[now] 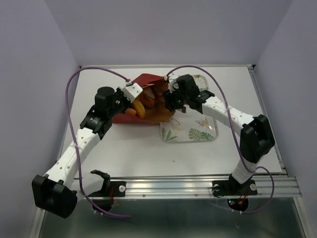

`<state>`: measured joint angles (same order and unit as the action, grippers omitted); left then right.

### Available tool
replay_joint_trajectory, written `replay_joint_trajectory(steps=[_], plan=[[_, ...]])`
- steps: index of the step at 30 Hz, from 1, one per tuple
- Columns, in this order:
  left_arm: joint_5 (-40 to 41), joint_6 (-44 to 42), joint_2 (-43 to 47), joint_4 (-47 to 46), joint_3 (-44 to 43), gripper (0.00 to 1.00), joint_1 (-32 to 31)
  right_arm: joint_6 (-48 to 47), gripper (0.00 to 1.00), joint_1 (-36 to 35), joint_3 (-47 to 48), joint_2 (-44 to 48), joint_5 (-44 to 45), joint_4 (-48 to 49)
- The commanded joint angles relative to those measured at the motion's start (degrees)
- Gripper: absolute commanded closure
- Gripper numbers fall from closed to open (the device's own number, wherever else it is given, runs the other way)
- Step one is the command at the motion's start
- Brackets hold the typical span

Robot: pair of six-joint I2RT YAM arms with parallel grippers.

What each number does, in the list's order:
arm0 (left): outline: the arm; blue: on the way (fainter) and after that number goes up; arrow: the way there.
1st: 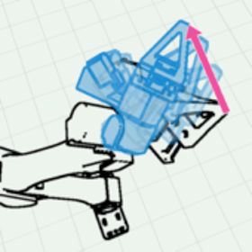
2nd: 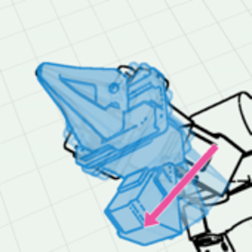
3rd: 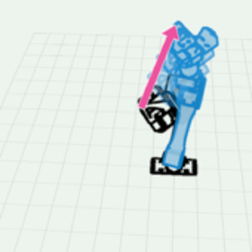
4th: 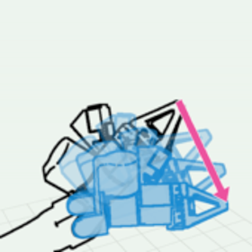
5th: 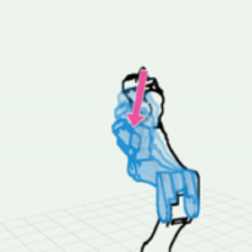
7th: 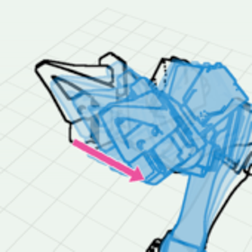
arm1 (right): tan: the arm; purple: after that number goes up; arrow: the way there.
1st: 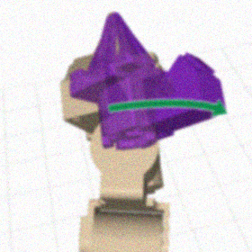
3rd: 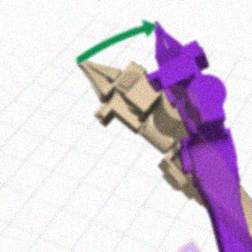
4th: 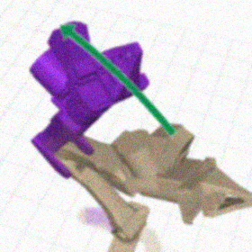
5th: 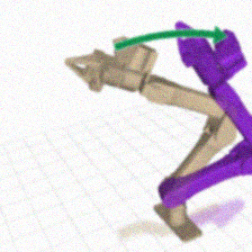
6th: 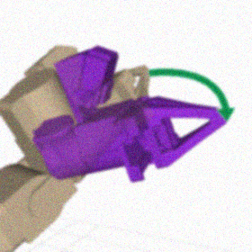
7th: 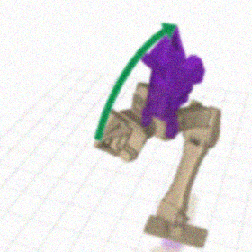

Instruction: Take the fake bread out of the paper bag

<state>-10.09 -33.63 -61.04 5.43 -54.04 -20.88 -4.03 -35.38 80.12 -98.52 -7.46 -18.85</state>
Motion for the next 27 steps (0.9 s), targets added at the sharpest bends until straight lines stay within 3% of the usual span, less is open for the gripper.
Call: replay_joint_trajectory(steps=[1,20,27], plan=[[-1.25,-0.39,0.04,-2.35,-1.68,1.0,0.05,0.34,0.4,-1.01,3.47,-1.93,0.78,2.77],[-3.35,-0.74,-0.66,-5.08,-2.3,1.0,0.05,2.36,0.4,-2.59,9.18,-9.14,-3.52,3.82],[-3.1,-1.27,-0.4,-4.99,-2.3,1.0,0.06,2.8,0.5,-2.59,8.3,-10.2,-3.43,4.96]])
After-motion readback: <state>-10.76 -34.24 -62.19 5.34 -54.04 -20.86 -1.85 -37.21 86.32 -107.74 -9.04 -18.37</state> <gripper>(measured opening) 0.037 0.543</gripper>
